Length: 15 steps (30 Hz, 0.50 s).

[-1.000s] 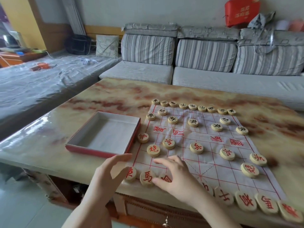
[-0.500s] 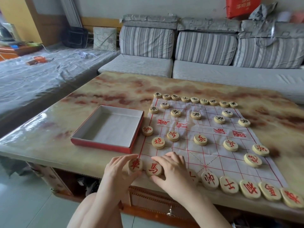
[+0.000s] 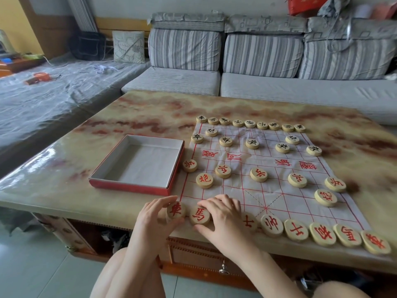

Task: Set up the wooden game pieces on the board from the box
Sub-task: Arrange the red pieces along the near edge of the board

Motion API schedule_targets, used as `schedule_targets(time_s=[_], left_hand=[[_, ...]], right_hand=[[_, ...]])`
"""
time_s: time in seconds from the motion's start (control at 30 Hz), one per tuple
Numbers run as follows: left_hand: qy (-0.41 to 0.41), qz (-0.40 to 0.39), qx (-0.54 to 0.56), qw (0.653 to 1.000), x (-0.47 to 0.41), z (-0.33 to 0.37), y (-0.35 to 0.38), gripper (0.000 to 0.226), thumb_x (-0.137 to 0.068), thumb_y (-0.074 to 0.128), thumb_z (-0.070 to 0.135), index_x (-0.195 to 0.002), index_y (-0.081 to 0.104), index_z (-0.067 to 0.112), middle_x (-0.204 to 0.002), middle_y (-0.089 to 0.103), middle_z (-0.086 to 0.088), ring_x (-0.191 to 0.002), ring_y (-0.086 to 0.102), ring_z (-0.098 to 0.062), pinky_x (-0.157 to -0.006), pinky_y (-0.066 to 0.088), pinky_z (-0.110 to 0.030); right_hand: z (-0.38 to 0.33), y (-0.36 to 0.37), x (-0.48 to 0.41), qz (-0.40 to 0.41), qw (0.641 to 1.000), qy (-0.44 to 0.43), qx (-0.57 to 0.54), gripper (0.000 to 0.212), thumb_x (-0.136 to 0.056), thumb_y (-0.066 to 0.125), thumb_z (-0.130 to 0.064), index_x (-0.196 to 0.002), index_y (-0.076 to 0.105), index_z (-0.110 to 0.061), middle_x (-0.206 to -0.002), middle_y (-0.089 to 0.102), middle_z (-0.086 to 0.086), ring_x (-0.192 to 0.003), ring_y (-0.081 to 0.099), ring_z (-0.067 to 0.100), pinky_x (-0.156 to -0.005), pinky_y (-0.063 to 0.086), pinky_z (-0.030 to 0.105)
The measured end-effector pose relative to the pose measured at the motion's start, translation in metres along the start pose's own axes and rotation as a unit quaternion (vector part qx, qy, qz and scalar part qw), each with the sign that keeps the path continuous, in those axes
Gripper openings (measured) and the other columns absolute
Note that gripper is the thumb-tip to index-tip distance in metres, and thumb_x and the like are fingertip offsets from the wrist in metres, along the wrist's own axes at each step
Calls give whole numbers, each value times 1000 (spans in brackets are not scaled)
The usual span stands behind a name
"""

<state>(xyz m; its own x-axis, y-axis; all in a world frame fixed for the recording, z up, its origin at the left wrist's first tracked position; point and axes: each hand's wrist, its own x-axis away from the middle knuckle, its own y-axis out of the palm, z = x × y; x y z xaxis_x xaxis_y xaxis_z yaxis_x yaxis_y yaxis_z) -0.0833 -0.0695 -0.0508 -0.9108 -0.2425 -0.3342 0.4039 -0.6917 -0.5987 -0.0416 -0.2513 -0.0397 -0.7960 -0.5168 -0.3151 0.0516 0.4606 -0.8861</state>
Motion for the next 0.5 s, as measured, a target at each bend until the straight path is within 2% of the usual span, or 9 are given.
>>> schedule_targets(time_s=[0.1, 0.2, 0.27, 0.33, 0.43, 0.5], left_hand=[[1, -3, -9, 1000, 0, -2, 0, 49, -60, 84, 20, -107, 67, 23, -97, 55, 27, -93, 46, 13, -79, 34, 1], [28, 13, -20, 999, -1, 2, 1, 56, -58, 73, 51, -107, 66, 25, -106, 58, 23, -101, 45, 7, -87, 31, -1], [60, 19, -21, 998, -1, 5, 2, 58, -62, 61, 60, -110, 64, 26, -111, 58, 21, -104, 45, 6, -92, 33, -11], [86, 20, -32, 996, 1, 9, 4, 54, -66, 58, 59, -110, 62, 30, -112, 58, 22, -107, 45, 3, -90, 34, -23], [117, 3, -49, 992, 6, 19, 9, 48, -69, 54, 62, -110, 59, 38, -111, 54, 31, -111, 40, 7, -91, 30, -20], [131, -14, -54, 990, 7, 27, 16, 49, -70, 53, 65, -110, 59, 38, -111, 56, 29, -114, 40, 6, -94, 29, -21]], right_hand=[[-3, -4, 0, -10, 1000, 1, -8, 52, -80, 59, -49, -125, 51, -25, -121, 55, -13, -116, 34, 9, -87, 17, 23], [0, -18, 5, -18, 999, 10, -30, 63, -79, 51, -58, -135, 42, -31, -130, 43, -23, -121, 26, 1, -92, 15, 19], [11, -35, 14, -14, 997, 39, -70, 66, -76, 53, -59, -136, 40, -35, -120, 31, -38, -114, 19, -11, -96, 16, 18], [28, -52, 28, -10, 993, 74, -88, 63, -75, 58, -56, -133, 41, -39, -110, 25, -45, -105, 16, -23, -98, 18, 18], [47, -69, 50, 32, 991, 106, -72, 58, -74, 66, -49, -128, 48, -36, -108, 30, -42, -111, 11, -30, -97, 20, 21], [50, -73, 58, 38, 991, 113, -62, 57, -75, 68, -47, -127, 50, -35, -107, 30, -42, -108, 15, -28, -96, 21, 22]])
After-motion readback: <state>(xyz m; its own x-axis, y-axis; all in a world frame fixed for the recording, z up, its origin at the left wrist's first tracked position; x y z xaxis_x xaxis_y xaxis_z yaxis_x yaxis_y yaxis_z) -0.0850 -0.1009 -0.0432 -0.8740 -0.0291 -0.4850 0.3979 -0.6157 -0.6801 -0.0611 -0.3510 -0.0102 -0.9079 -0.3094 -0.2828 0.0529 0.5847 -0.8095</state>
